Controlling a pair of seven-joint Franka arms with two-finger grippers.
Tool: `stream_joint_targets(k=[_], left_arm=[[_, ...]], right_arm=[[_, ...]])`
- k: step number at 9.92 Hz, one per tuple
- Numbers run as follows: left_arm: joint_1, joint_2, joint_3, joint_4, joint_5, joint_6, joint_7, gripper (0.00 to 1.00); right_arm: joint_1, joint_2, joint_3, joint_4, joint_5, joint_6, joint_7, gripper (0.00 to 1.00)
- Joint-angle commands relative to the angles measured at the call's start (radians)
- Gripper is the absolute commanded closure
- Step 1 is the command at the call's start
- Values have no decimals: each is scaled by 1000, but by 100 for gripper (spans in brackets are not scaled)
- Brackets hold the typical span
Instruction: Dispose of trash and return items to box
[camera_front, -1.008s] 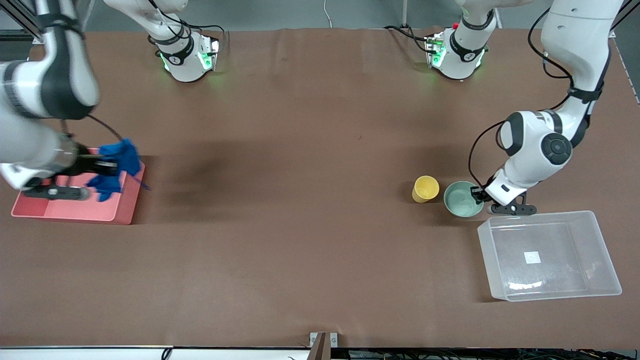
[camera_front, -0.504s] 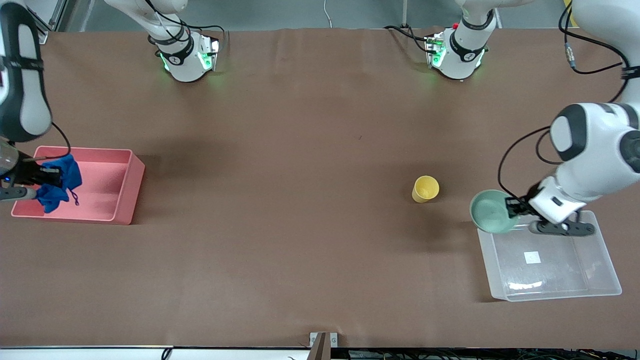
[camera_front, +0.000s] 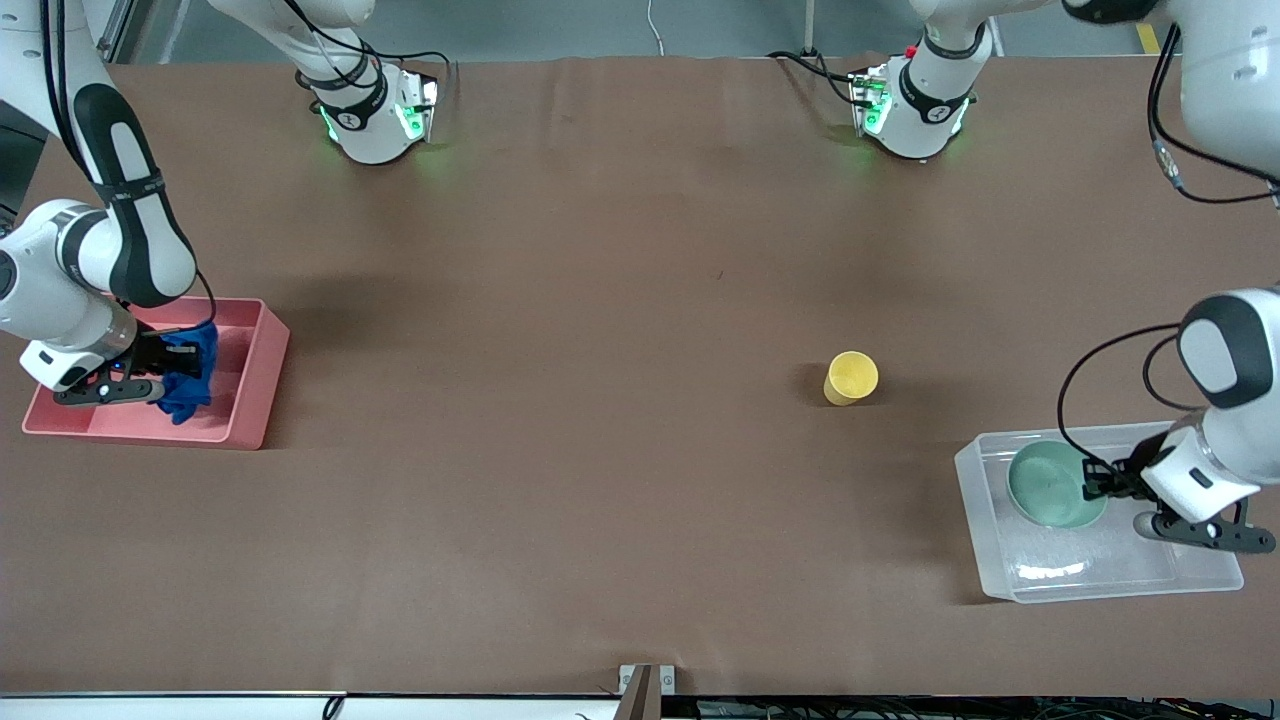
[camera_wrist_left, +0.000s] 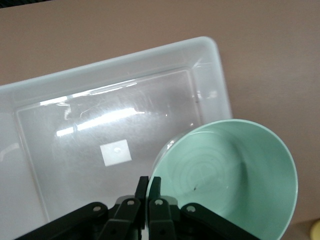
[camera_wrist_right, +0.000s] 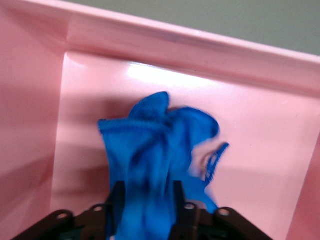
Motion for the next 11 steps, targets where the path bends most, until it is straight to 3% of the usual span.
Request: stream_joint_targets(k=[1, 2, 6, 8, 9, 10, 11], left_arm=[[-9, 119, 36, 86, -4, 31, 52, 100], [-8, 139, 41, 86, -4, 61, 52, 100], [-9, 226, 44, 77, -8, 203, 8, 98], [-20, 220, 44, 66, -2, 204, -46, 81], [-20, 213, 44, 66, -2, 204, -51, 64], [-14, 196, 42, 63, 1, 199, -46, 28], [-11, 138, 44, 37, 3, 184, -41, 13]], right_arm=[[5, -134, 9, 16, 14, -156, 8, 0], [22, -183, 18, 74, 16, -272, 106, 0], [25, -246, 173, 443, 14, -705, 545, 0], [19, -259, 190, 624, 14, -915, 548, 0], [2, -283, 194, 651, 16, -963, 541, 0], [2, -332, 193, 645, 16, -988, 536, 0], [2, -367, 193, 593, 16, -979, 535, 0]])
